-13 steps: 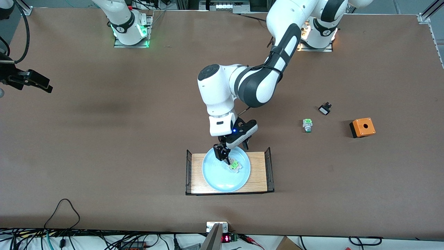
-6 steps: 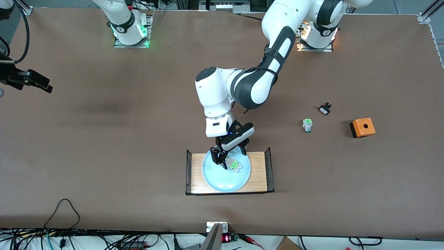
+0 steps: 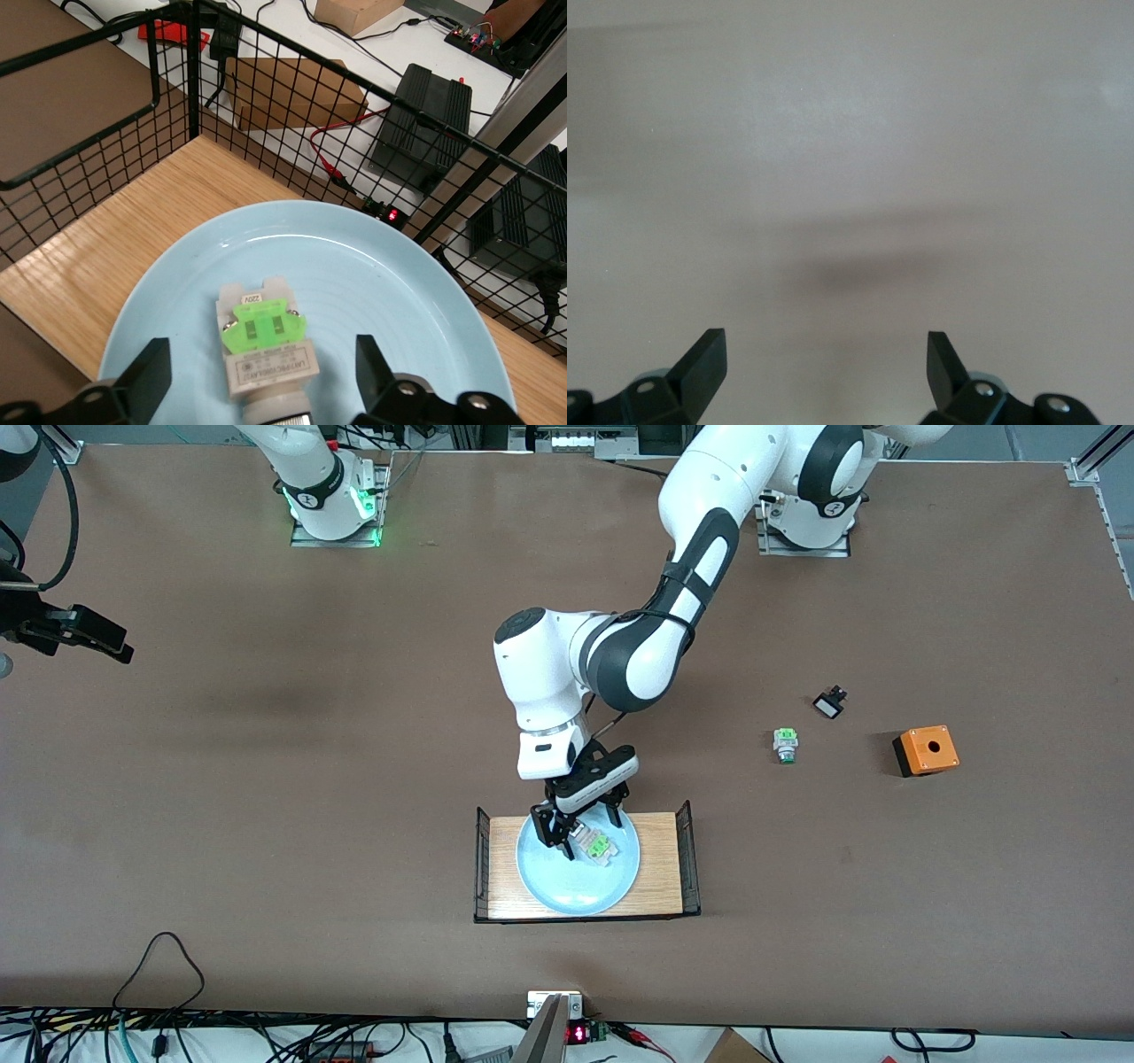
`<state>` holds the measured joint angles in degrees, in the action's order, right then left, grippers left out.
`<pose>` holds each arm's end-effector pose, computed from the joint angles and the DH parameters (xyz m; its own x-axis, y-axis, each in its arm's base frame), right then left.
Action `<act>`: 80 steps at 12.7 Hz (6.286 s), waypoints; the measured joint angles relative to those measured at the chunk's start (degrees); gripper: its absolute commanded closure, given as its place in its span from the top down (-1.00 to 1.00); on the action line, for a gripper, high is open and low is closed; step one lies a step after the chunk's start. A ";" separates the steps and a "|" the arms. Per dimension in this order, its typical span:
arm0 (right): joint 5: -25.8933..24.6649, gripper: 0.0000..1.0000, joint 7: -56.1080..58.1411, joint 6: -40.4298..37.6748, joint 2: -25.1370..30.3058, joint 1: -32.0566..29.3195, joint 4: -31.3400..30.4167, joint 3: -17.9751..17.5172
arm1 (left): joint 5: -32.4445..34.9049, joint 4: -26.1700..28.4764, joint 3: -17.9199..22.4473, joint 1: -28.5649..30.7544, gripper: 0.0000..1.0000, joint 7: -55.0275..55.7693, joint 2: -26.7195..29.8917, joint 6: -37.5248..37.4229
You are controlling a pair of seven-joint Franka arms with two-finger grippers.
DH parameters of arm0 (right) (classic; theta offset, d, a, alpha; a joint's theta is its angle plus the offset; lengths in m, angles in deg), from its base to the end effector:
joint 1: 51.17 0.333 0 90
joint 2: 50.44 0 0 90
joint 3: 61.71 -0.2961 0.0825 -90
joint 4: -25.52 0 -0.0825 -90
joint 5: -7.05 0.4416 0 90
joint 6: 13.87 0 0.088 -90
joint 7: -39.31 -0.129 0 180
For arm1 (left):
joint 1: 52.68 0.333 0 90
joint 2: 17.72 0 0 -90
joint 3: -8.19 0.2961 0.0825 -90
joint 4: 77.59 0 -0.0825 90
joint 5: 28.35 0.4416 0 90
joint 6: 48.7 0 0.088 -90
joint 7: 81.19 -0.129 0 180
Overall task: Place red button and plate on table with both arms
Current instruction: 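Lower the left gripper and grasp the white-green button on the plate, then lift the button and carry it beside the orange box with the left gripper, then release the button with the left gripper while the right gripper approaches, then withdraw the left gripper while the right gripper lowers to the plate rim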
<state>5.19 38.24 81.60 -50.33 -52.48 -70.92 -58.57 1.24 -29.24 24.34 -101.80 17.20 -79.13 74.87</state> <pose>0.6138 -0.0517 0.5323 0.9956 -0.0931 -0.0145 -0.0926 -0.9952 0.0324 0.6815 -0.5323 0.2580 0.5200 0.5636 0.6419 0.5872 -0.7816 0.2106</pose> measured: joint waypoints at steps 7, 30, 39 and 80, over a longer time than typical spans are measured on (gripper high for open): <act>-0.03 1.00 0.00 0.00 -0.01 0.00 0.00 0.00 | 0.00 -0.61 0.59 0.00 -0.99 1.52 -0.03 -0.03; 3.68 1.00 -0.03 -1.74 -1.44 -0.02 1.21 -0.09 | -37.55 9.57 2.00 26.69 -0.98 -76.21 20.53 -25.99; 9.44 1.00 -28.07 -1.19 -1.56 11.46 1.29 -1.89 | -49.17 31.05 1.79 39.32 -0.98 -106.36 21.43 -6.35; 11.14 1.00 -76.73 36.26 -35.65 38.12 14.70 -0.66 | -45.86 38.70 4.00 39.58 1.00 -97.78 41.34 -13.30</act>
<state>16.33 -38.49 117.85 -85.98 -14.36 -56.22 -59.23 -44.63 9.46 28.34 -62.22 -80.58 -37.79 61.57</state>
